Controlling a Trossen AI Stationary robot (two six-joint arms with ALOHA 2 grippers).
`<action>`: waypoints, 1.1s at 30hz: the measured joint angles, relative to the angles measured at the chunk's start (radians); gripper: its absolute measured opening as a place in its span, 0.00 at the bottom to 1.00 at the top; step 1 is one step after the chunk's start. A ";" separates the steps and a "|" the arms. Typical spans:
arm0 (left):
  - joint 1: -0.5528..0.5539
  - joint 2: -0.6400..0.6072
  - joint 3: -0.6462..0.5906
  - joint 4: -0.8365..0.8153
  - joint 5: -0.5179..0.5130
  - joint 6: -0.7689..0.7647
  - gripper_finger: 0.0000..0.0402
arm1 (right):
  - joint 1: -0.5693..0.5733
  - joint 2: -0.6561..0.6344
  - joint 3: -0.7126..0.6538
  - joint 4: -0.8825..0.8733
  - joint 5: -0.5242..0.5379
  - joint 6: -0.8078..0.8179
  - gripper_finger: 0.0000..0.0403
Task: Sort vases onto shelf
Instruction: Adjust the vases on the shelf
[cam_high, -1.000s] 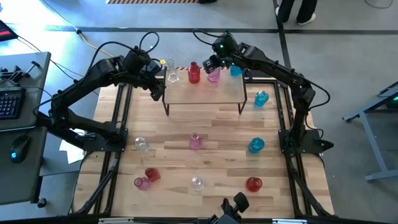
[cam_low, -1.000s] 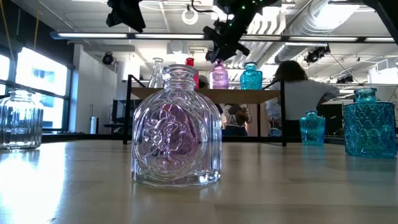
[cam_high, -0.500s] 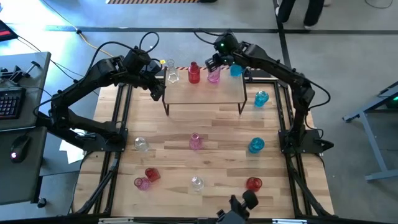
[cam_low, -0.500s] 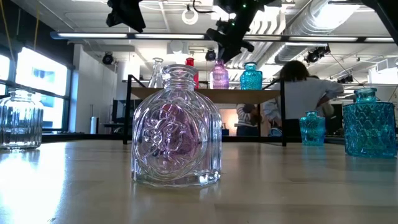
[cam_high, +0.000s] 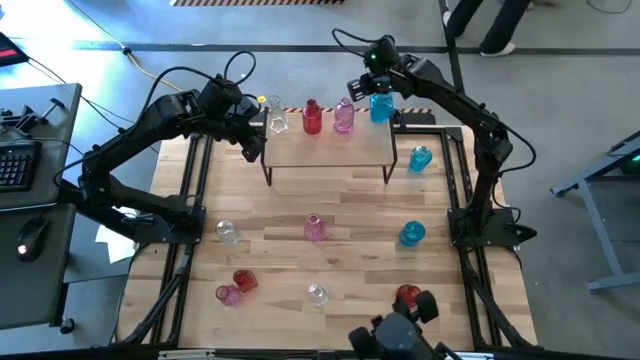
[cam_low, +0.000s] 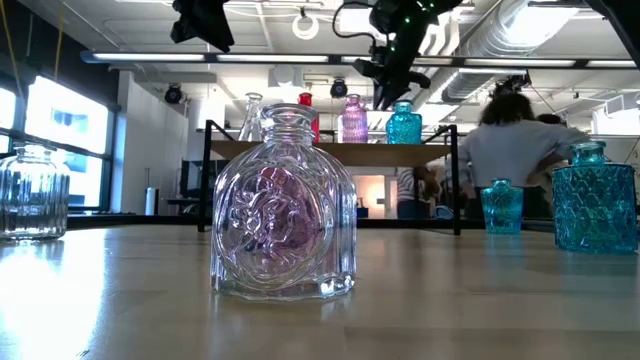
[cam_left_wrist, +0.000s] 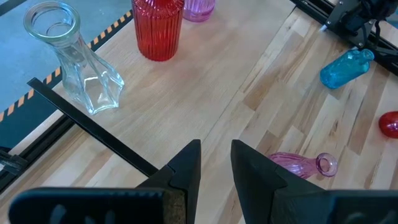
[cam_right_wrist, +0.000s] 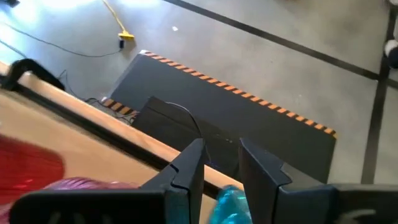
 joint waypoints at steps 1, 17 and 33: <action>0.000 0.000 0.000 0.000 0.000 0.000 0.20 | -0.005 0.000 0.000 0.002 0.001 -0.001 0.20; 0.000 0.000 0.000 0.000 0.000 -0.008 0.20 | -0.058 -0.001 0.013 -0.096 0.018 -0.027 0.20; 0.000 0.000 0.000 0.000 0.000 -0.008 0.20 | -0.071 -0.004 0.085 -0.284 0.030 -0.025 0.20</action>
